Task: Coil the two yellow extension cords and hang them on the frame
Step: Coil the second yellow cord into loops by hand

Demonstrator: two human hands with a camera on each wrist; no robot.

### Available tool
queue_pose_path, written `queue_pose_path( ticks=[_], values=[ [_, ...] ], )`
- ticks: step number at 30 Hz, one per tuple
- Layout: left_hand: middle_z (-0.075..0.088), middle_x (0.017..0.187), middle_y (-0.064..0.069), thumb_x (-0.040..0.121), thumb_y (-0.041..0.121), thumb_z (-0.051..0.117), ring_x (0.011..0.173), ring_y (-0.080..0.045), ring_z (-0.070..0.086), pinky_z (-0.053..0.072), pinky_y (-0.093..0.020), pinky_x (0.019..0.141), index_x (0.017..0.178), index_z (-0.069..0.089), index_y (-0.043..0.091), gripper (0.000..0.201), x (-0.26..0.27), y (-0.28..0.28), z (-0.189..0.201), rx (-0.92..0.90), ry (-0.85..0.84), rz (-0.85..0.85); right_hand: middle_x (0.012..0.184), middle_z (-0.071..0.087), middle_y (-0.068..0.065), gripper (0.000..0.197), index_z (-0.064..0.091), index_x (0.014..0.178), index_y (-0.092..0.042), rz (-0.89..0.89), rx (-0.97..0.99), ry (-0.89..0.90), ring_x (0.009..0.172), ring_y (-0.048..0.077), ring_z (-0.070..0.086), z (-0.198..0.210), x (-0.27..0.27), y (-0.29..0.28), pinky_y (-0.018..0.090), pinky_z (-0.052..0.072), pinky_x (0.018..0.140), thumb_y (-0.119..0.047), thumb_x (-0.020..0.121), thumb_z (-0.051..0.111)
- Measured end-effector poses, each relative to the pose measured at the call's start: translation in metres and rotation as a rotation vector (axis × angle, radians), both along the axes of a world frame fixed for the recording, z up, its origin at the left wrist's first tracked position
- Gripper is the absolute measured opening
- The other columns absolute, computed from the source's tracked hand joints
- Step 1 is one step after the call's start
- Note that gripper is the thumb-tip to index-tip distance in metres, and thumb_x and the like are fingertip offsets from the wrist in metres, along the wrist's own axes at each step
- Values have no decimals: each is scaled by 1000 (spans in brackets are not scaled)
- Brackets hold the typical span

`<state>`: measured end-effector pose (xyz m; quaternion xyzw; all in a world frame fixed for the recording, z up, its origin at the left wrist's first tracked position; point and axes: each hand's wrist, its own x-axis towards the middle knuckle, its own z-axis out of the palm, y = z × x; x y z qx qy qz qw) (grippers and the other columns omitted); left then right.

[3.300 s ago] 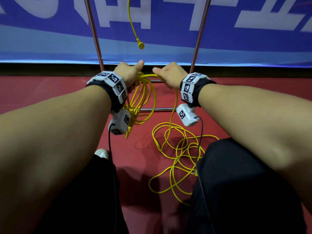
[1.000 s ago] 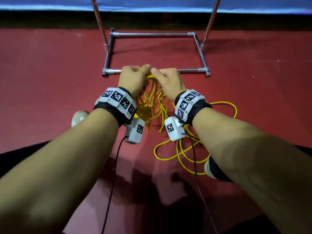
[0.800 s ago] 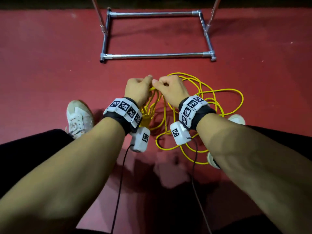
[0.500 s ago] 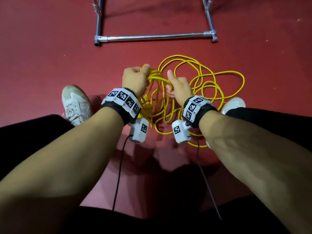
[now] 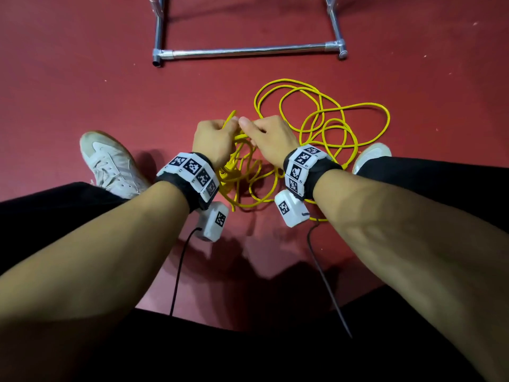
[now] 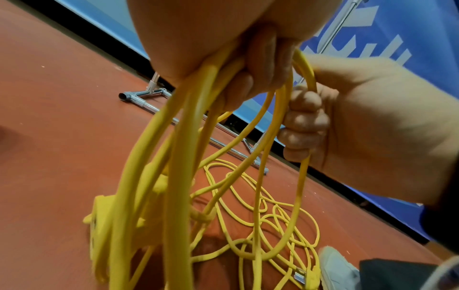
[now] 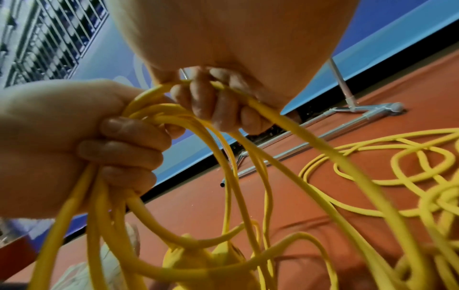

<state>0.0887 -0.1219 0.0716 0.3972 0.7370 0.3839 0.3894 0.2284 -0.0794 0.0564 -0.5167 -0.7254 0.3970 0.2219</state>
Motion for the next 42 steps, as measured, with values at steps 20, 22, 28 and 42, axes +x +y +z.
queue_pose_path(
  ticks=[20, 22, 28, 42],
  values=[
    [53, 50, -9, 94, 28, 57, 38, -23, 42, 35, -23, 42, 70, 61, 10, 30, -15, -2, 8, -70, -198, -65, 46, 36, -5, 54, 45, 54, -16, -124, 94, -33, 53, 13, 36, -12, 18, 16, 31, 30, 60, -54, 88, 64],
    [54, 52, -6, 95, 33, 58, 38, -21, 44, 36, -24, 43, 72, 62, 11, 32, -14, -1, 5, -90, -137, -83, 47, 38, -3, 53, 50, 57, -13, -107, 97, -50, 53, 14, 37, -13, 14, 13, 32, 32, 60, -54, 88, 64],
    [53, 49, 1, 94, 48, 58, 39, -17, 41, 37, -27, 50, 62, 54, 16, 46, -6, 0, -2, -80, 30, -82, 53, 48, 6, 55, 56, 62, -7, -112, 48, 30, 53, 14, 39, -12, 13, 12, 32, 36, 57, -52, 94, 57],
    [52, 45, -5, 94, 51, 59, 33, -19, 42, 36, -21, 40, 64, 59, 8, 52, -11, -15, -12, -176, -63, -108, 38, 42, -14, 44, 62, 65, -9, -148, -118, 39, 39, 3, 37, -37, 48, 7, 28, 31, 56, -40, 96, 60]
  ],
)
